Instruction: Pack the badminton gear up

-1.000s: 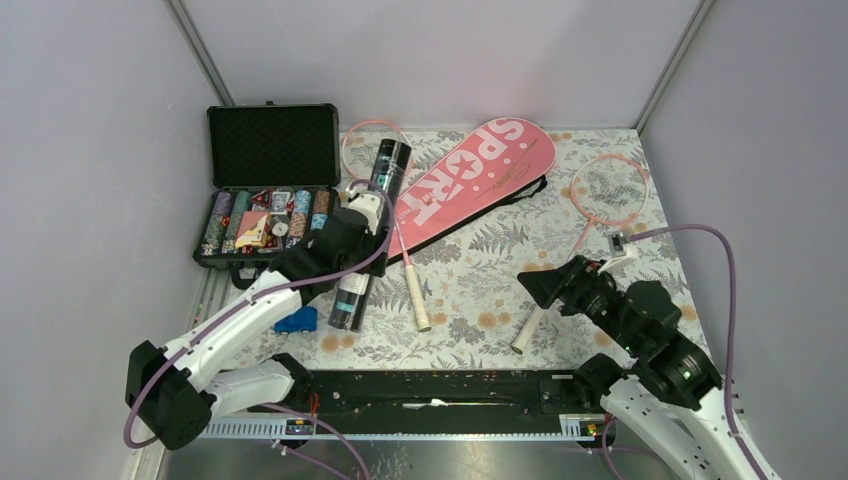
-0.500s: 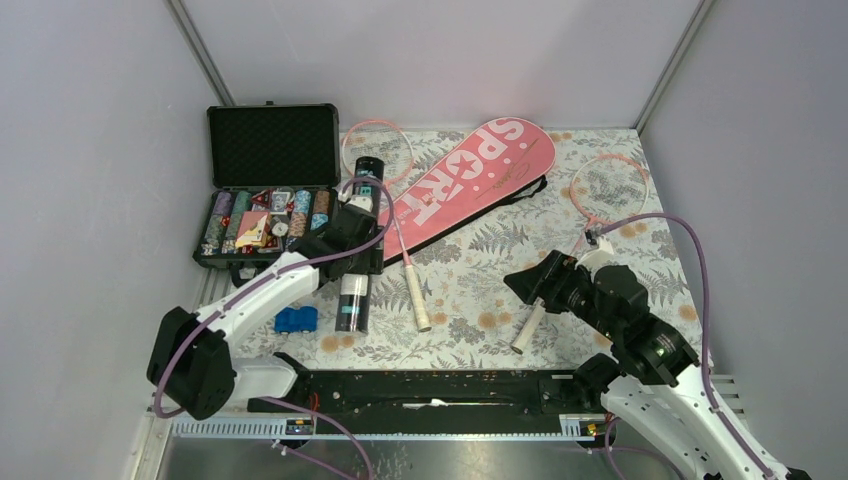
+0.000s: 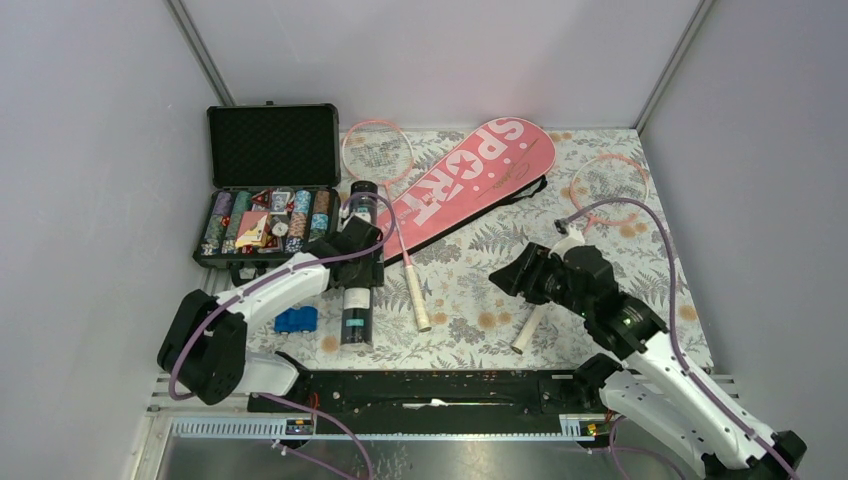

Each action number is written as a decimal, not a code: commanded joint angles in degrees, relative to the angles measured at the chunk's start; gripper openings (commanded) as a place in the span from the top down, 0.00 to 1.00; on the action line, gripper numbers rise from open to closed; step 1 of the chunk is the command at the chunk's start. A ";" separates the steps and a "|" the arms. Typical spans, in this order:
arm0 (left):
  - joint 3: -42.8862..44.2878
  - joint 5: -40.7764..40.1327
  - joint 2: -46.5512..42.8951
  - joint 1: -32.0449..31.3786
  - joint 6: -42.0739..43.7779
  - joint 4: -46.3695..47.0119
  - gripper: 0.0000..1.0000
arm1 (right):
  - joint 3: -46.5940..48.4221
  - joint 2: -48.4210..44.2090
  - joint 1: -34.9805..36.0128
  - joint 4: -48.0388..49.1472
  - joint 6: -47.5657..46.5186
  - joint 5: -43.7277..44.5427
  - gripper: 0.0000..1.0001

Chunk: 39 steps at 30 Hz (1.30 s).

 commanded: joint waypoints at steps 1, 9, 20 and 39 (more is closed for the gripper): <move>-0.45 -0.42 0.83 0.20 -1.22 4.04 0.52 | -1.50 3.57 0.40 7.80 -0.25 -1.68 0.39; -1.28 3.39 0.81 0.20 -0.48 5.88 0.50 | 3.49 23.99 0.36 16.02 -2.00 -1.79 0.39; -2.98 4.94 0.09 0.19 -2.22 7.01 0.49 | 22.82 55.72 0.57 21.08 -2.75 -2.29 0.48; -3.43 0.86 -7.79 0.37 -4.37 5.40 0.53 | 53.03 84.59 6.07 10.20 -6.52 4.24 0.45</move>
